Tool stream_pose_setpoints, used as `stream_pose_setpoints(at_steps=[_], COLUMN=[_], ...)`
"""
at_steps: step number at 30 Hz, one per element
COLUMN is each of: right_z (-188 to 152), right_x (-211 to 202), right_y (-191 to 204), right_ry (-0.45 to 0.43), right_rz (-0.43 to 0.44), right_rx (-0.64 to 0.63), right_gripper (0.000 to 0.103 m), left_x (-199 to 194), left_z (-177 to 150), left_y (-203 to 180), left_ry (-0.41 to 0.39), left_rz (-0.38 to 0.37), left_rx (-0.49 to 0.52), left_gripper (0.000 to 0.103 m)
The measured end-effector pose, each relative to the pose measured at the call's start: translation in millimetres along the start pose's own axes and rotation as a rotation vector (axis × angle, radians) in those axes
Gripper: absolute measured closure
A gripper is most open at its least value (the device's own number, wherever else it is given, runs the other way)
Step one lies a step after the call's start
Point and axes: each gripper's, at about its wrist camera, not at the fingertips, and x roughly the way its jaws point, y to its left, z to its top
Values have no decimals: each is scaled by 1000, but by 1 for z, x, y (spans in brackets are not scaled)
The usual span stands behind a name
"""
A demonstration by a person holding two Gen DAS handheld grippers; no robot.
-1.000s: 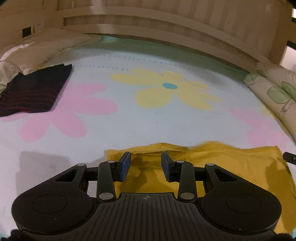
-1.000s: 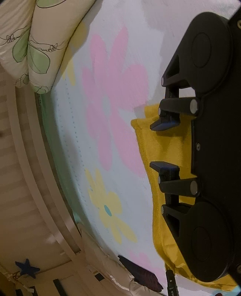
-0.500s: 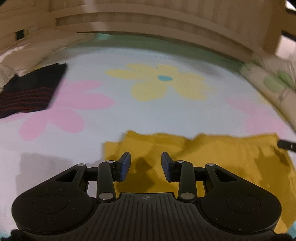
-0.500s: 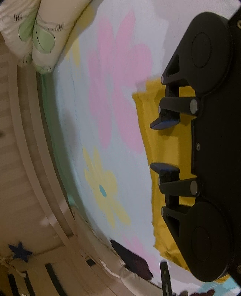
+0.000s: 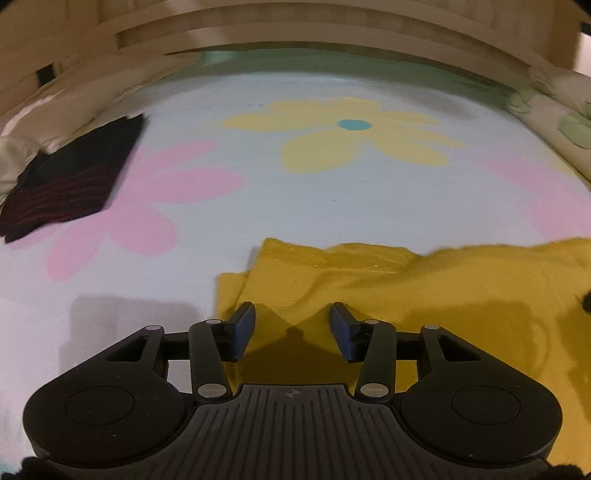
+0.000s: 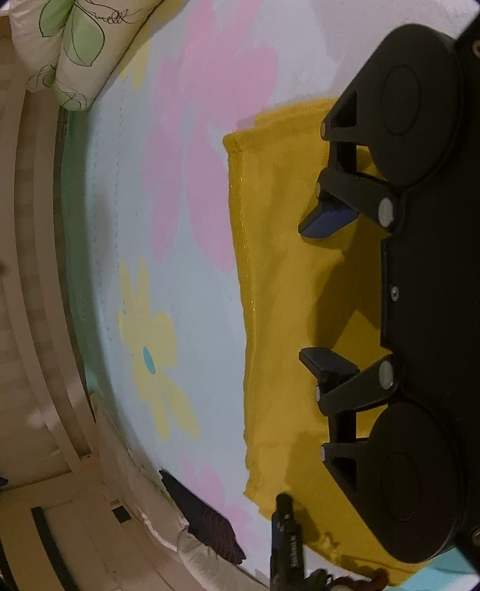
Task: Fold small clothes
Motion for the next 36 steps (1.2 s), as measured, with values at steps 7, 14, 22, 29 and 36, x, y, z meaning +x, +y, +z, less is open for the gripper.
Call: stream_pose_setpoints(at_steps=[7, 14, 22, 29, 36], right_z=[-2, -2, -2, -1, 9], right_x=[-1, -3, -4, -9, -36], right_y=[1, 0, 0, 0, -19], right_ry=[4, 1, 6, 14, -27], right_rz=[3, 17, 21, 22, 25], right_rx=[-16, -8, -7, -8, 63], right_gripper=[32, 30, 29, 27, 13], left_x=[-9, -12, 21, 21, -18], left_z=[5, 12, 8, 18, 28], left_y=[-9, -36, -58, -34, -30], left_ry=[-32, -73, -40, -22, -8], left_rz=[4, -125, -42, -80, -164], left_rx=[-14, -4, 82, -64, -121], left_gripper=[59, 58, 43, 37, 28])
